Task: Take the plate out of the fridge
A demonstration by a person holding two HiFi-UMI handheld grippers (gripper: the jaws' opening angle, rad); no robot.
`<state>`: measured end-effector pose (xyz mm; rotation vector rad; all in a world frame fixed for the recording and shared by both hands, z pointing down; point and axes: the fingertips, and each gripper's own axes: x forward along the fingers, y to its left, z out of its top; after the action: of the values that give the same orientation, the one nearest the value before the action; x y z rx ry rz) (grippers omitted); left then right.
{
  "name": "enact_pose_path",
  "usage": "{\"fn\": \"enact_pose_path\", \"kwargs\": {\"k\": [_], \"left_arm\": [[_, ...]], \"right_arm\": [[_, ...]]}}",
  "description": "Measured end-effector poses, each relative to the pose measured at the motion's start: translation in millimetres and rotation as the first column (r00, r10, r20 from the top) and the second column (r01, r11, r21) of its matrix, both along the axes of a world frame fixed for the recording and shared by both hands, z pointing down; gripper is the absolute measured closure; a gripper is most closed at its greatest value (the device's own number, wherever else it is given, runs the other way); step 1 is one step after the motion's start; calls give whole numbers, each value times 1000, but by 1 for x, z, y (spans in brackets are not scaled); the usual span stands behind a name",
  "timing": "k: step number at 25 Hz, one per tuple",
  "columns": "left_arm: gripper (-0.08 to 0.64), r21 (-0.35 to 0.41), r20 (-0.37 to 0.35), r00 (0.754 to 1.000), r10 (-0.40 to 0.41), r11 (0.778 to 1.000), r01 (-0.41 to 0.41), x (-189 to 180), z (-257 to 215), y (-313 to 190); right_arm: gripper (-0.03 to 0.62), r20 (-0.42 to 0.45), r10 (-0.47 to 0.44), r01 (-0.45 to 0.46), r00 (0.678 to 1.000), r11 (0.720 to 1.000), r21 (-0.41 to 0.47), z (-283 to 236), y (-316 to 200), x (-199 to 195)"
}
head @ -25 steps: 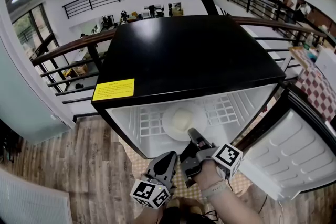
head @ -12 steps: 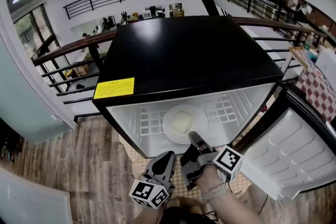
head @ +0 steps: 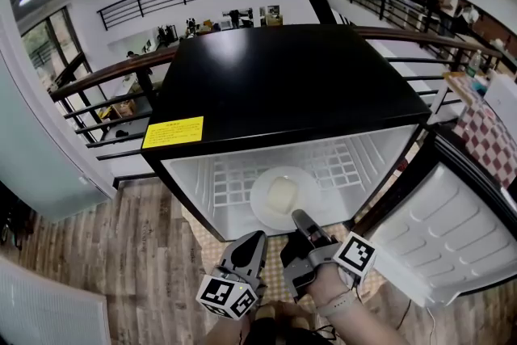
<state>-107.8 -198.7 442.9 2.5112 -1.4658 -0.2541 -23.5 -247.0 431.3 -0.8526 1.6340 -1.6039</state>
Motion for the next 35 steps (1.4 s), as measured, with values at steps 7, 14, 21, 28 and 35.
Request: {"fn": "enact_pose_path", "kwargs": {"k": [7, 14, 21, 28, 35], "left_arm": [[549, 10, 39, 999, 19, 1000, -20, 6, 0, 8], [549, 10, 37, 999, 5, 1000, -6, 3, 1, 14], [549, 12, 39, 999, -3, 1000, 2, 3, 1, 21], [549, 9, 37, 999, -9, 1000, 9, 6, 3, 26], [549, -5, 35, 999, -12, 1000, 13, 9, 8, 30]], "right_arm": [[543, -4, -22, 22, 1000, 1000, 7, 3, 16, 8], [543, 0, -34, 34, 999, 999, 13, 5, 31, 15], [543, 1, -40, 40, 999, 999, 26, 7, 45, 22], [543, -4, -44, 44, 999, 999, 13, 14, 56, 26], [543, -15, -43, 43, 999, 999, 17, 18, 60, 30]]}}
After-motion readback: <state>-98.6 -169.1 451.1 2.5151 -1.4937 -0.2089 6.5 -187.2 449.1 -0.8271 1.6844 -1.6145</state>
